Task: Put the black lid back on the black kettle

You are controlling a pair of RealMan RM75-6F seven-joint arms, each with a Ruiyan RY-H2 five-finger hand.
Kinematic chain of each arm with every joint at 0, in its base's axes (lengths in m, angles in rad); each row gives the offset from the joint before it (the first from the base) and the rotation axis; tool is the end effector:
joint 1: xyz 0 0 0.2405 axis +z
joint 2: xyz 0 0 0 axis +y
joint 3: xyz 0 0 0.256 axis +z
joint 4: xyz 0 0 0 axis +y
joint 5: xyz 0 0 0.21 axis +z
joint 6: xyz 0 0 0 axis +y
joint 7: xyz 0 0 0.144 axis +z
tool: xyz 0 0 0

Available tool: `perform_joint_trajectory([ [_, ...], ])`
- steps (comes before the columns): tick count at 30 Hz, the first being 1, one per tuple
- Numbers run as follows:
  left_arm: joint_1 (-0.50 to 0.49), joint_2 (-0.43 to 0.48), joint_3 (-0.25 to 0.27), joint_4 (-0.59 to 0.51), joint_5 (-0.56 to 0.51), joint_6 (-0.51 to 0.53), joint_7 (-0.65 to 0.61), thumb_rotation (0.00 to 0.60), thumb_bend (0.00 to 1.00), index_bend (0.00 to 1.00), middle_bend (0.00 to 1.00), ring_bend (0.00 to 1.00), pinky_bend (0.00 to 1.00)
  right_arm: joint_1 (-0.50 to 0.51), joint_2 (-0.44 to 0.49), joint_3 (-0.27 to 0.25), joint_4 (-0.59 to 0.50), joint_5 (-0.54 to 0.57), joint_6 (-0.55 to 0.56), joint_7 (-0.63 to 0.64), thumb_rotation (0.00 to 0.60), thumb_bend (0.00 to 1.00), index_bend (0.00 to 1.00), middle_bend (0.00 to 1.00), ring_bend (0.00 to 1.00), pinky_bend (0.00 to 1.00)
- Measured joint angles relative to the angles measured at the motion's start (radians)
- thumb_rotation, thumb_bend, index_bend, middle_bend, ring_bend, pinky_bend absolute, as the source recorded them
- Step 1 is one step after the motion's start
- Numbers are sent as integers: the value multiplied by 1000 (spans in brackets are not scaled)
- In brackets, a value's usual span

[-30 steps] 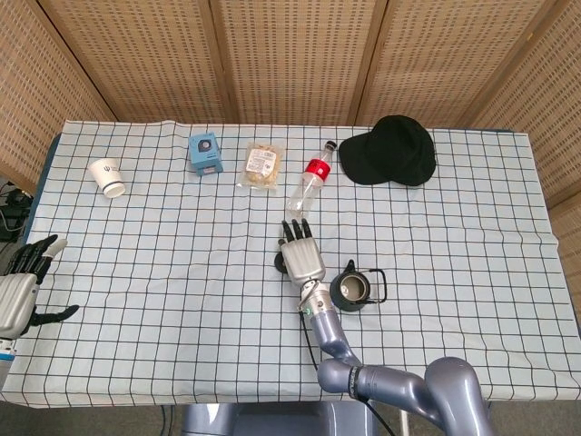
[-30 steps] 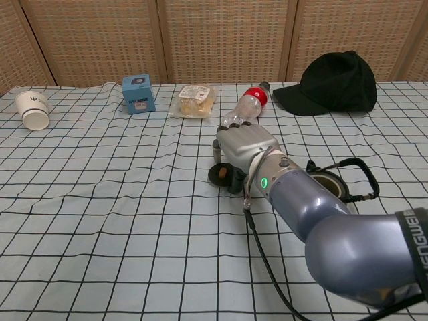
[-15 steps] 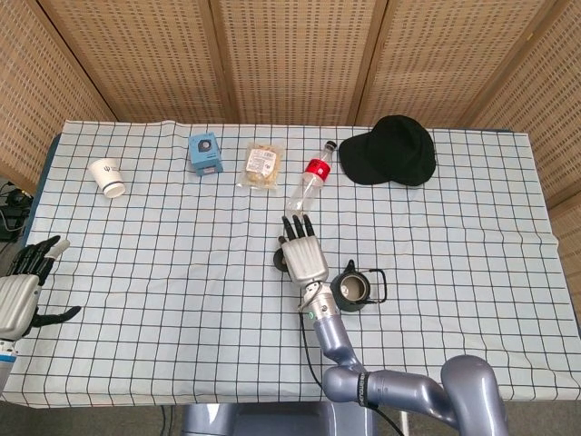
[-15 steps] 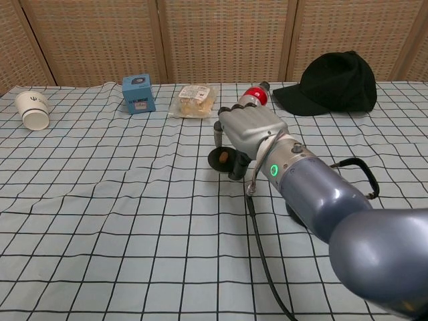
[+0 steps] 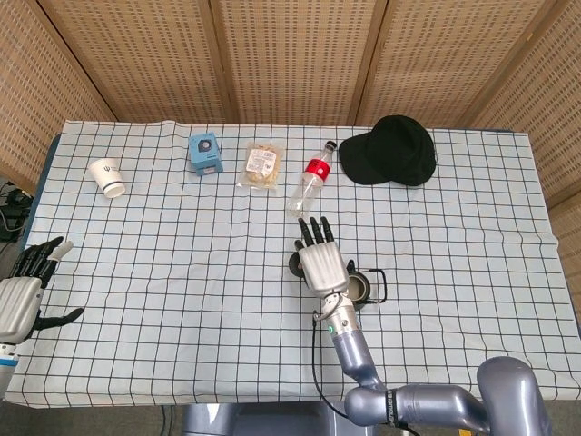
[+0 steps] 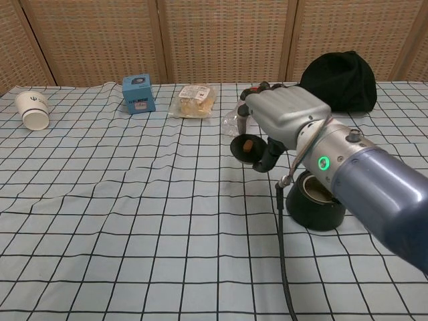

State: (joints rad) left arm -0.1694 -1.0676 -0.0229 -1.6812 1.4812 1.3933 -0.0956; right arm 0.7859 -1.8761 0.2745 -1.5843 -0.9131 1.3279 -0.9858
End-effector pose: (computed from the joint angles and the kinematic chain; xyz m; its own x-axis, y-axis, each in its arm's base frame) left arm -0.2952 0.1991 0.1542 0.2948 0.0961 0.9507 0.9551 -0.0607 -0.2900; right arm -0.0616 -0.3066 -0.0582 0.5529 -0.0753 0.8299 -0.8137 -0.2634 0.5182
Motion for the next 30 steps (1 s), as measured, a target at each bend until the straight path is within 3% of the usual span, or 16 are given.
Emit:
perform_joint_trajectory([
  [12,8,4,2,-10,13,12,4,600,106,0,0,0,0,-75,121,-62,-152,3,81,-58,600,427,506,126,0,0],
  [30,8,-3,4,-13,19,6,24,600,106,0,0,0,0,-121,170,-102,-173,40,95,-57,600,428,525,126,0,0],
])
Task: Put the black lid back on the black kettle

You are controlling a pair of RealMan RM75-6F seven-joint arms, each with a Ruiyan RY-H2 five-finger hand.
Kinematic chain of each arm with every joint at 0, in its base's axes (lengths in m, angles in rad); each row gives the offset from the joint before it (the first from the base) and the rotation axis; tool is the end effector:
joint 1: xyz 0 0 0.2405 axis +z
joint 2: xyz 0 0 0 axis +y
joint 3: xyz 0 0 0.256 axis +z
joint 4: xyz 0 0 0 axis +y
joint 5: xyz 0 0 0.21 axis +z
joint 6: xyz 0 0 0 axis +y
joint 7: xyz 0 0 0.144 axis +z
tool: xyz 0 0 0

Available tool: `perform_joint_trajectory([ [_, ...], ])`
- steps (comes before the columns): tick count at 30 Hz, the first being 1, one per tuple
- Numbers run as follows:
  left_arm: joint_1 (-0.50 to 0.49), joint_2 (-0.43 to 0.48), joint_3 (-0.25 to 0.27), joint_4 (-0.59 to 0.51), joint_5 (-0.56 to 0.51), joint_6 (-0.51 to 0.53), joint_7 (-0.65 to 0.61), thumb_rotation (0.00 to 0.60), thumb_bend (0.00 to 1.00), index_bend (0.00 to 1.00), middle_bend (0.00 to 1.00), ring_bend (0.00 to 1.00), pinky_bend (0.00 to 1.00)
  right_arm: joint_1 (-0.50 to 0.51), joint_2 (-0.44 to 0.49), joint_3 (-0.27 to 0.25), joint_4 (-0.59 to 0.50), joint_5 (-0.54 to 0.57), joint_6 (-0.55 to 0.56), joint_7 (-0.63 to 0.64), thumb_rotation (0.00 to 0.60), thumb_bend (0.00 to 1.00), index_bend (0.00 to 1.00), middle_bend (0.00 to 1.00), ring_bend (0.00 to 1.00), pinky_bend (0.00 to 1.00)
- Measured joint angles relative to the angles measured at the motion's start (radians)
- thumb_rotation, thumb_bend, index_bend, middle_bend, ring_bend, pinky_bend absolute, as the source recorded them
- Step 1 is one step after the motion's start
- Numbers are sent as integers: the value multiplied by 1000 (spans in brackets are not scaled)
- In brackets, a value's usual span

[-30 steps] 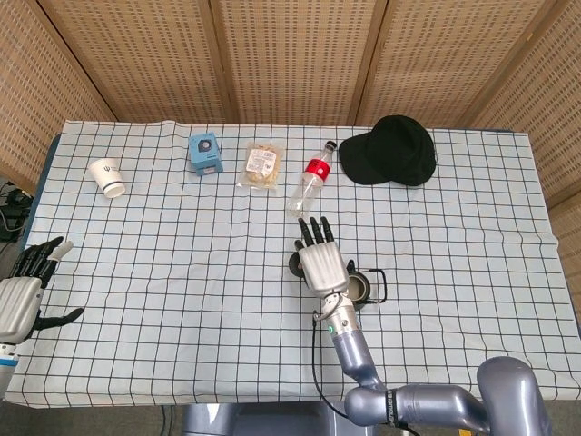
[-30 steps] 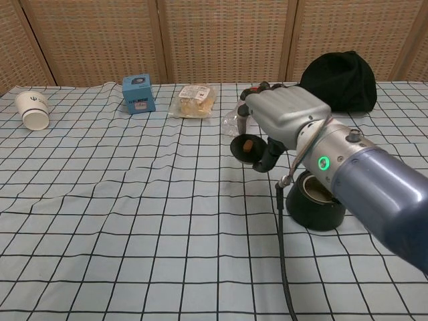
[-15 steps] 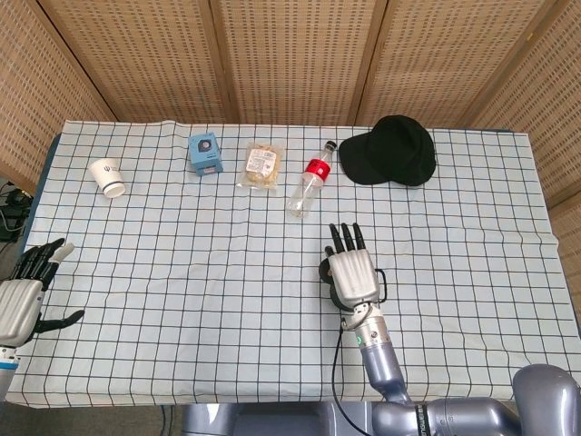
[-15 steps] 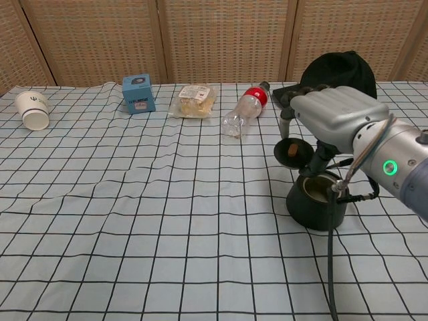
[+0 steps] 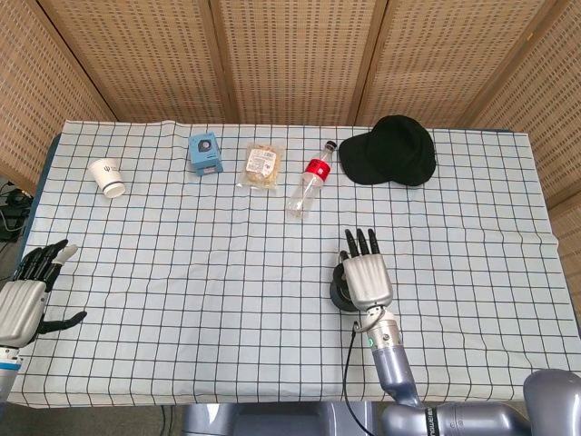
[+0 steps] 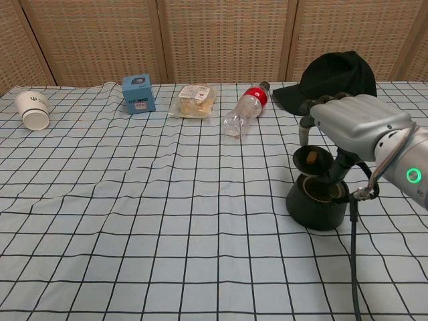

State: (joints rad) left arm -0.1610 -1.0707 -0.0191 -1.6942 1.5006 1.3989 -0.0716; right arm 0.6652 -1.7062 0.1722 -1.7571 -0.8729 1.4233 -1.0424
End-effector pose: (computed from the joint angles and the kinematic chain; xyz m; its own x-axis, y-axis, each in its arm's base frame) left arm -0.2914 0.1952 0.1511 0.3053 0.0991 0.9471 0.9514 -0.0750 -0.2988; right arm -0.1206 -0.2844 -0.0202 0.6323 -0.1385 0.7623 -0.7739 -0.1592 0.6130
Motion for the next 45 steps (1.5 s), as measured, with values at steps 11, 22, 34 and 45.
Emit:
perform_joint_trajectory([
  [11,2,-5,2,-3,6,3,11,600,106,0,0,0,0,-29,28,-20,-54,21,32,-17,600,428,524,124,0,0],
  [22,6,-4,2,-7,11,10,11,600,106,0,0,0,0,-42,20,-39,-51,13,26,0,600,428,522,121,0,0],
  [34,4,-1,3,-9,11,1,8,600,106,0,0,0,0,-50,26,-36,-28,25,10,17,600,396,444,79,0,0],
  [45,3,4,7,-14,15,-5,0,600,106,0,0,0,0,-52,29,-45,-64,15,29,-10,600,357,342,37,0,0],
])
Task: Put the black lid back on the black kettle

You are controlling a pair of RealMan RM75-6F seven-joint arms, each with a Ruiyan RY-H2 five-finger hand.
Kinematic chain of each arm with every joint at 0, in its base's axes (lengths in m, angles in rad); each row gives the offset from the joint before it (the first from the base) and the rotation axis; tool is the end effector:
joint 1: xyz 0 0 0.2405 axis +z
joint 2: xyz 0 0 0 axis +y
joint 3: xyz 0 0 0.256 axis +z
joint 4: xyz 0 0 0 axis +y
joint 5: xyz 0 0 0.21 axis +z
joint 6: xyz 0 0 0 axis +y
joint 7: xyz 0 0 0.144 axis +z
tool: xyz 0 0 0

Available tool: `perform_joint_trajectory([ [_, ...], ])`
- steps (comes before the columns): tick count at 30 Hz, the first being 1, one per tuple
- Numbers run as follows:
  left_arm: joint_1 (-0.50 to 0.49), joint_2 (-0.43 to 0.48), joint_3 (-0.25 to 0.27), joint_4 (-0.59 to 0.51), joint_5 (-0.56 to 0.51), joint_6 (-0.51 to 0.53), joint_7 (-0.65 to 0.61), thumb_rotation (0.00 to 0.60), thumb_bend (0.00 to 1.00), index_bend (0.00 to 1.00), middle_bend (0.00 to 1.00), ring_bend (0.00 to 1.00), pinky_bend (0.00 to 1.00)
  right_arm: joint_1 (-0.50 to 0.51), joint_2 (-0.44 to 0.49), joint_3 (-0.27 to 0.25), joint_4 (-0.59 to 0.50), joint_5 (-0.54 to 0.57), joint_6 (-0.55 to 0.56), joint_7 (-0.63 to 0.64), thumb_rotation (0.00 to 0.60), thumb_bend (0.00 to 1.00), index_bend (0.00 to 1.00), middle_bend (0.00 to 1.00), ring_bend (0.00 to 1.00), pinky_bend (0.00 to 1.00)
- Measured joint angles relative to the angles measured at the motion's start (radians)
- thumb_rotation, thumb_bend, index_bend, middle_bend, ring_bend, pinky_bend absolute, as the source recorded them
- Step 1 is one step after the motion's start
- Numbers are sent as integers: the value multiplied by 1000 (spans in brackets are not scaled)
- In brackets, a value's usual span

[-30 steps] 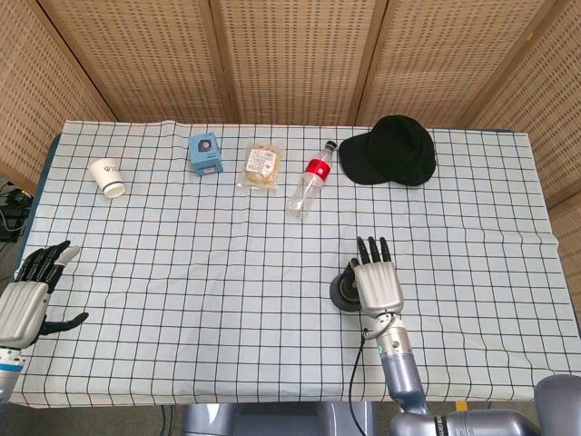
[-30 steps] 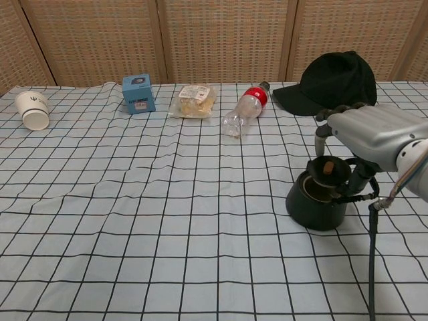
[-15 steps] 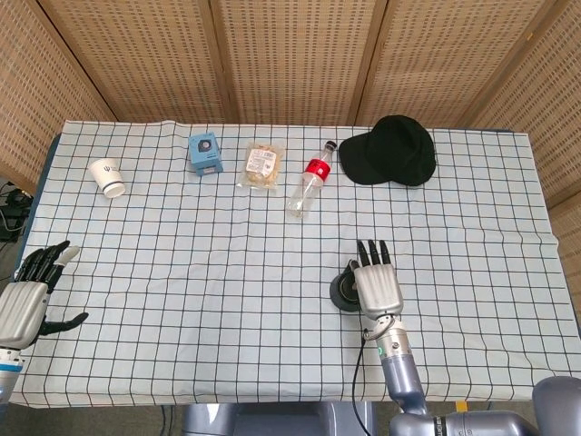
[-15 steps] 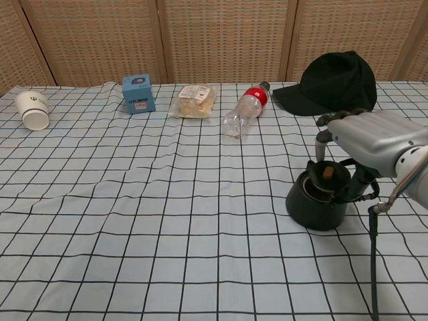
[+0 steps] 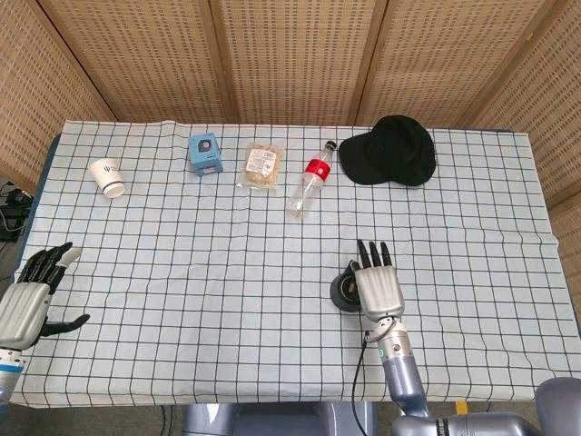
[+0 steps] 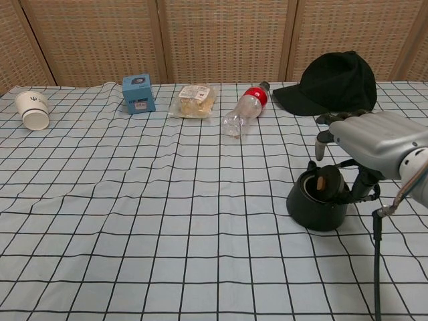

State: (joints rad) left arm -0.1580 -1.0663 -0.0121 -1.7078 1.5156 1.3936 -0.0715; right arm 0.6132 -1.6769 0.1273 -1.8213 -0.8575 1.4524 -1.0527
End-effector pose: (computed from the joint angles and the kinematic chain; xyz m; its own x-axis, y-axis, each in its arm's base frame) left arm -0.2885 0.1921 0.1489 0.2998 0.1142 0.9471 0.9528 -0.0859 -0.2912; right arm -0.1369 -0.2653 -0.0164 0.6312 -0.2012 0.7491 -0.7753 -0.1339 0.6173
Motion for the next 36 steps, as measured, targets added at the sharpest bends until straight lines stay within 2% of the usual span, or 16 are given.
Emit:
perform_joint_trajectory([
  [11,1,6,1,-2,5,3,-12,600,106,0,0,0,0,-4,-6,-5,-19,0,14,-18,600,346,305,16,0,0],
  [13,1,7,1,-2,5,2,-14,600,106,0,0,0,0,-6,-5,-7,-24,-3,18,-20,600,384,296,9,0,0],
  [15,1,7,1,-2,7,3,-15,600,106,0,0,0,0,-8,-3,-12,-32,-11,23,-23,600,498,292,1,0,0],
  [17,1,8,2,-3,9,3,-16,600,106,0,0,0,0,-10,-2,-18,-40,-15,29,-30,600,571,292,0,0,0],
  [21,1,9,4,-5,12,2,-15,600,106,0,0,0,0,-14,-6,-33,-62,-24,48,-57,600,669,292,0,0,0],
  [36,1,11,6,-6,15,1,-13,600,106,0,0,0,0,-43,-15,-74,-95,-29,105,-125,600,813,310,0,0,0],
])
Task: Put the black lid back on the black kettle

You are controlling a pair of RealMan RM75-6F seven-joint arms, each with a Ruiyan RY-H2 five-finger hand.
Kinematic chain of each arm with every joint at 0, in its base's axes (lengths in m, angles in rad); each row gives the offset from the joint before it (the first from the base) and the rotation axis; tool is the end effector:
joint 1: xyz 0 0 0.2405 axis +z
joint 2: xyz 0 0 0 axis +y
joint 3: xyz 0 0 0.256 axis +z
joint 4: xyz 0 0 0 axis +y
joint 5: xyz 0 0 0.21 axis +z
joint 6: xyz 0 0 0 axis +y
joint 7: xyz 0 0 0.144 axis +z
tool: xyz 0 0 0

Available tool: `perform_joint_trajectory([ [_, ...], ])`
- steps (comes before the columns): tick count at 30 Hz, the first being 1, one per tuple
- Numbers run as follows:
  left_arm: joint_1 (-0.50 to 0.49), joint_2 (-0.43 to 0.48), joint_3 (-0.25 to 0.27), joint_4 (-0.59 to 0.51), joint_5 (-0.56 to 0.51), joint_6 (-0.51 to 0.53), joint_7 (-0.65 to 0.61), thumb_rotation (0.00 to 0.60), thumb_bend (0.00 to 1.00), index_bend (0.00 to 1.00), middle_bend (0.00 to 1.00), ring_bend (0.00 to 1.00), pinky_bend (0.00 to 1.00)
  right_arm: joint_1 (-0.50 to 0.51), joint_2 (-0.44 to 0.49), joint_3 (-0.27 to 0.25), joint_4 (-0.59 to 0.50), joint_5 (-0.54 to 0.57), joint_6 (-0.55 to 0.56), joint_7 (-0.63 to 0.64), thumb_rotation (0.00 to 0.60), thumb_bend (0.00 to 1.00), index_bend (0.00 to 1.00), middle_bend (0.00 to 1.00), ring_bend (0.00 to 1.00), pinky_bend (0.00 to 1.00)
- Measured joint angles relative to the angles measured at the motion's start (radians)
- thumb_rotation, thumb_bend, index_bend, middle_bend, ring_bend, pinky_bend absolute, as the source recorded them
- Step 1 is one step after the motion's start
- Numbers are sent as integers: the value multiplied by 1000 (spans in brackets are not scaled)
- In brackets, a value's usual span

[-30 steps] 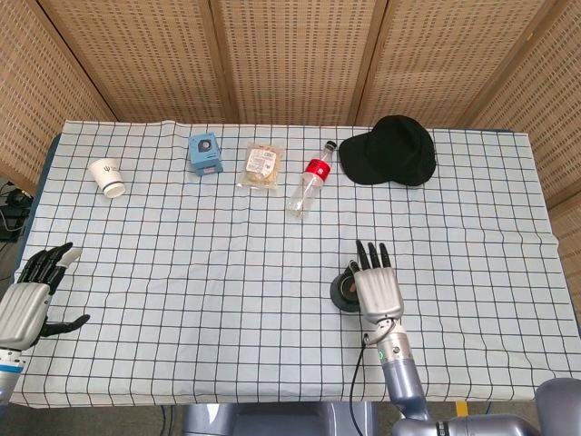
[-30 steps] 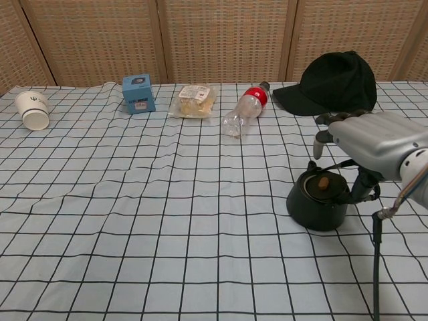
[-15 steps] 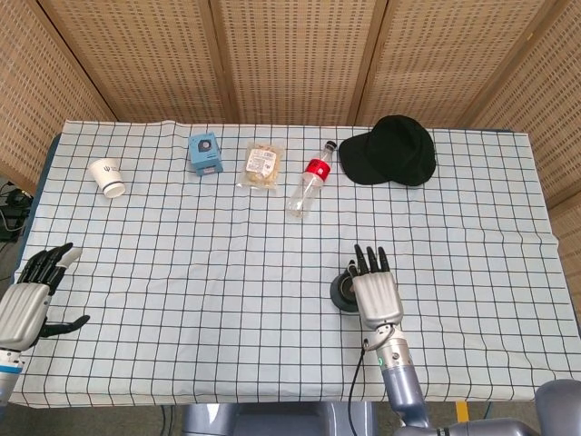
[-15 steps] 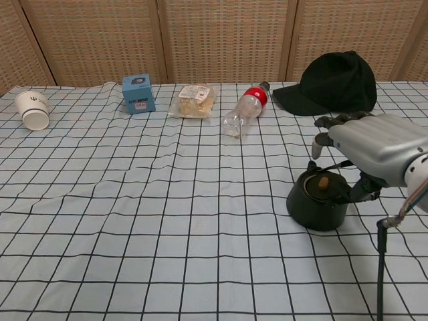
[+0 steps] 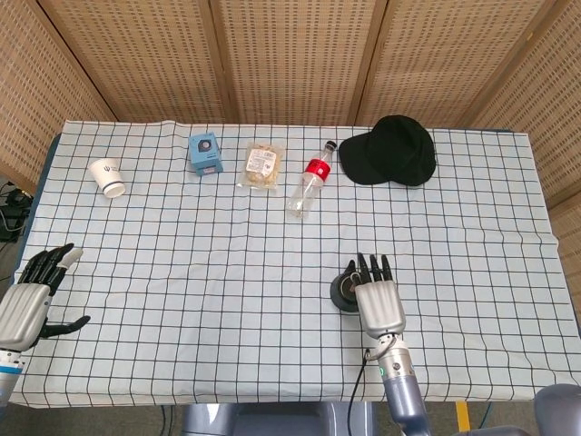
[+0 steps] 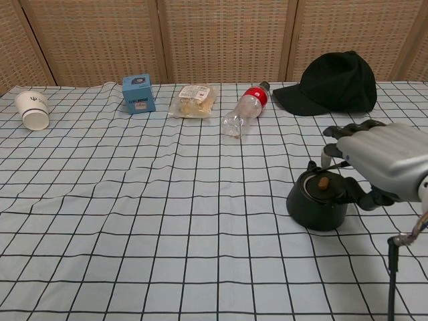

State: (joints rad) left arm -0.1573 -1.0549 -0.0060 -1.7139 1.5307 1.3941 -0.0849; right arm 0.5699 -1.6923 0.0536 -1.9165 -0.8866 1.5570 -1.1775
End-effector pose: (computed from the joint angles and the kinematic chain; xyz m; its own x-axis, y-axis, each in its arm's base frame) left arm -0.2870 0.1904 0.1505 0.2949 0.1212 0.9478 0.9538 -0.0971 -0.2844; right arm -0.1358 -0.2340 -0.0145 0.6864 -0.2190 0.6934 -0.7255 -0.1406 0.6738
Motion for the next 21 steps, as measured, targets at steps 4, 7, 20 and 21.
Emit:
perform_joint_trajectory([
  [4,2,1,0,-3,2,6,3,600,106,0,0,0,0,-10,2,-5,-9,9,8,-11,600,813,315,0,0,0],
  [7,4,2,1,-4,5,9,5,600,106,0,0,0,0,-16,4,-9,-13,10,12,-14,600,813,321,0,0,0],
  [20,3,3,5,-7,6,2,11,600,106,0,0,0,0,-33,0,-14,-16,32,23,-36,600,812,337,0,0,0],
  [21,3,3,5,-7,6,2,12,600,106,0,0,0,0,-34,-1,-15,-14,33,20,-35,600,812,337,0,0,0],
])
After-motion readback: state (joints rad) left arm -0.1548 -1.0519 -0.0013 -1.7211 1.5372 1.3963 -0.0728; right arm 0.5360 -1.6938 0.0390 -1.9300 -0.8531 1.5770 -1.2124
